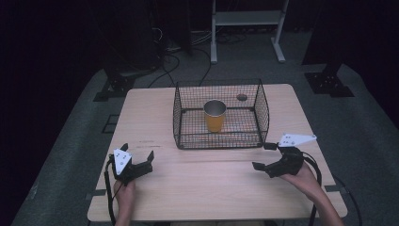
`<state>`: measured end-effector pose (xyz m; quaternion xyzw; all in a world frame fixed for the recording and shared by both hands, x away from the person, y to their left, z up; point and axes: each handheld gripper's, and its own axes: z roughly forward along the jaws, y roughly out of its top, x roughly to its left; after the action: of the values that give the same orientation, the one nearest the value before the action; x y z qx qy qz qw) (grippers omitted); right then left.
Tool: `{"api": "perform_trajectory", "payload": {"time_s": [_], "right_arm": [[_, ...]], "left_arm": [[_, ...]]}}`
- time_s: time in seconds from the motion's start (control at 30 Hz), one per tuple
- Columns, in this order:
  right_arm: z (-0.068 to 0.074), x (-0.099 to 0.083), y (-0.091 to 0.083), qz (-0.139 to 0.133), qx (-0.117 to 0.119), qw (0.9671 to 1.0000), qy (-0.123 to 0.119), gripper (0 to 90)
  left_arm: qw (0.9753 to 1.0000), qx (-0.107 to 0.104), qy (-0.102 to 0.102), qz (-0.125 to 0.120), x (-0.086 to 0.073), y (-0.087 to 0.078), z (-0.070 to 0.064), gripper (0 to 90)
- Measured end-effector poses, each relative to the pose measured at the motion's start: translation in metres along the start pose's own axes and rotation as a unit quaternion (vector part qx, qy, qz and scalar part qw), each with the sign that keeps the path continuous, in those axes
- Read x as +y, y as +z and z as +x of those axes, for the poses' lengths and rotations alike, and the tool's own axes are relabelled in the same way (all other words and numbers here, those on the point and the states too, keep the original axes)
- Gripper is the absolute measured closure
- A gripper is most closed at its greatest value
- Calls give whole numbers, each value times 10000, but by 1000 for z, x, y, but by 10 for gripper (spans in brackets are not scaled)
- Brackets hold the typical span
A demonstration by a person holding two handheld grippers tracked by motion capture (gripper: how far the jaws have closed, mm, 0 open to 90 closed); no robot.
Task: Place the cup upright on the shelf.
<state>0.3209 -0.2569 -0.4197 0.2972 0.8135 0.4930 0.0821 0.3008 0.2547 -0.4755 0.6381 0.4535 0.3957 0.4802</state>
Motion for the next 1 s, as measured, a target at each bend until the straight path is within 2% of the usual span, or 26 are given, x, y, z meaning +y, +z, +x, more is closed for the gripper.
{"api": "perform_trajectory", "payload": {"time_s": [0.47, 0.7, 0.83, 0.87, 1.0], "right_arm": [[4, -24, -12, 46, -181, 9998, 71, 48], [5, -36, -17, -65, -220, 9996, 160, 48], [6, -43, -22, -199, -307, 9991, 226, 47], [6, -48, -24, -329, -315, 9983, 353, 48], [6, -59, -29, -579, -343, 9963, 537, 48]], "left_arm": [[10000, 2, 28, 8, 0, 0, 0, 0], [10000, 15, 27, 12, 0, 0, -1, 0], [10000, 14, 31, 12, 0, 0, -1, 0], [10000, 16, 31, 9, 0, 0, -1, 0], [10000, 22, 15, 2, 0, -1, -1, 0]]}}
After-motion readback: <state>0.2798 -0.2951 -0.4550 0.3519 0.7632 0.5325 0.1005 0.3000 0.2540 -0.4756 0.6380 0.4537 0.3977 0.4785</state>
